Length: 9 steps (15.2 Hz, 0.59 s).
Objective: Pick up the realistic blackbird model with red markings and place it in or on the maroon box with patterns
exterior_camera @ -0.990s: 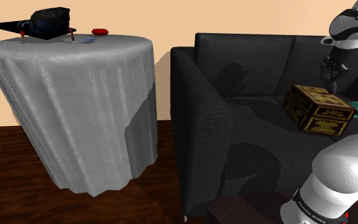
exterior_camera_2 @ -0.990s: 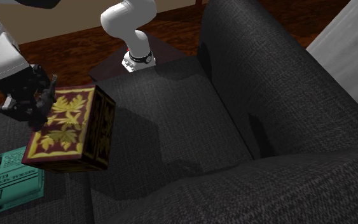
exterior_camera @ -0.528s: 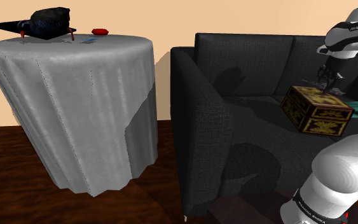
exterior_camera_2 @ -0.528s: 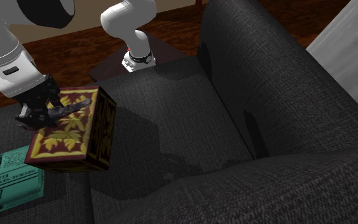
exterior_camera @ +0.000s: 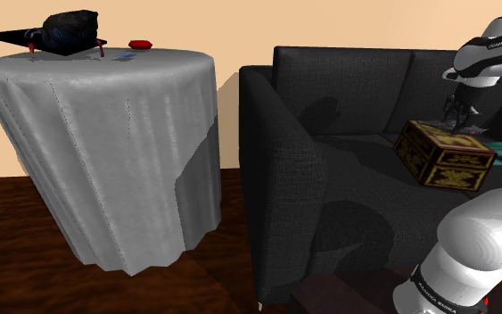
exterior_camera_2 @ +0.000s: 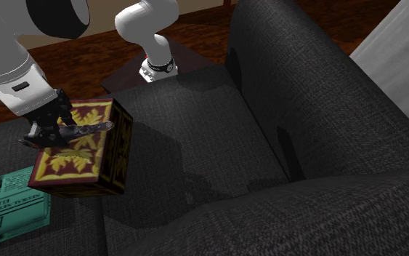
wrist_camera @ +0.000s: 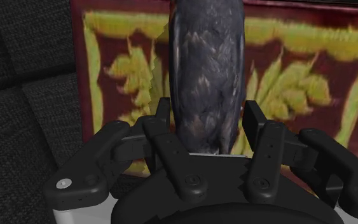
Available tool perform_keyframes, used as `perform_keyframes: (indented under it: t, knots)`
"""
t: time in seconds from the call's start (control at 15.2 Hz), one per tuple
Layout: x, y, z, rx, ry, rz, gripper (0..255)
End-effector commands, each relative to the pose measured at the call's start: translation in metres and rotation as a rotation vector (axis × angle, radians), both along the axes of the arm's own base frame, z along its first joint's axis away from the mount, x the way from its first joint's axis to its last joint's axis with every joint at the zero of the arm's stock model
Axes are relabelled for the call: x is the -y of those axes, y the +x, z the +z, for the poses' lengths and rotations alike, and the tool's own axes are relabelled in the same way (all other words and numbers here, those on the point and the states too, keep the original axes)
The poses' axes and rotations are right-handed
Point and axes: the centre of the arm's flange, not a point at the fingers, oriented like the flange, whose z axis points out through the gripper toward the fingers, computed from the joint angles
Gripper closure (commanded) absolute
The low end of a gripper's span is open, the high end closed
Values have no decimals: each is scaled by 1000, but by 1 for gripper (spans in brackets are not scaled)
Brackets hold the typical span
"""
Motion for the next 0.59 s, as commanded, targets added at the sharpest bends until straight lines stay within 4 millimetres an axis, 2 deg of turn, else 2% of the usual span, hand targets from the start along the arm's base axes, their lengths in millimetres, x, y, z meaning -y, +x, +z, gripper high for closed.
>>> perform_keyframes:
  t: [0.0,0.07,0.4,0.53]
  knots:
    - [0,0,0,0,0,0,255]
    - [0,0,0,0,0,0,0]
    - [0,0,0,0,0,0,0]
    - [-5,-1,26,0,0,0,0]
